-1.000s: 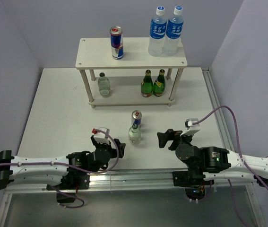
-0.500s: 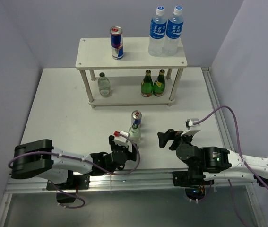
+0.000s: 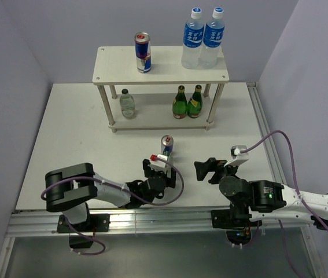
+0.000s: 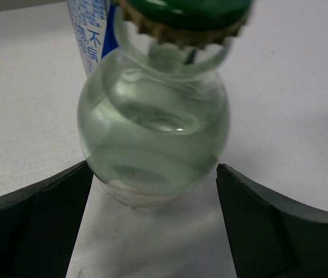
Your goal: Place and organize the beverage onto the shelf
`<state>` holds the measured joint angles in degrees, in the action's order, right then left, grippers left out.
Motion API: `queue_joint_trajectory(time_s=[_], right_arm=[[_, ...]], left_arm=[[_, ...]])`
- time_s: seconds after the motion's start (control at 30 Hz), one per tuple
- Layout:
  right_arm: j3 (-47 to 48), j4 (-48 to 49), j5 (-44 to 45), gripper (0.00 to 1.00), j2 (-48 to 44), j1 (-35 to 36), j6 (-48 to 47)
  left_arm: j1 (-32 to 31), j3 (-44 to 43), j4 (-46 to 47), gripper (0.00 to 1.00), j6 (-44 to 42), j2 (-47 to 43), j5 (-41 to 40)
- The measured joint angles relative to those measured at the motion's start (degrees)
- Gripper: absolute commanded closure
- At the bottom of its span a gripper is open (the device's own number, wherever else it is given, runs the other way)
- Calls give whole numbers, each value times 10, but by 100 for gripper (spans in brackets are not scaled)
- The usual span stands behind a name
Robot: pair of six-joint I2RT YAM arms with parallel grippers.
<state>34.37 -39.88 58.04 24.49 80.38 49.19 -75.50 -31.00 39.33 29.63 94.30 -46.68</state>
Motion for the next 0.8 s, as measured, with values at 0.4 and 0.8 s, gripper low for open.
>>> queue_joint_trajectory(time_s=[0.4,0.8], right_arm=[[0,0,0,0,0,0,0],[0,0,0,0,0,0,0]], left_arm=[[40,-30,47,23,-17,62,13],[50,-37,50,100,-28,66,19]])
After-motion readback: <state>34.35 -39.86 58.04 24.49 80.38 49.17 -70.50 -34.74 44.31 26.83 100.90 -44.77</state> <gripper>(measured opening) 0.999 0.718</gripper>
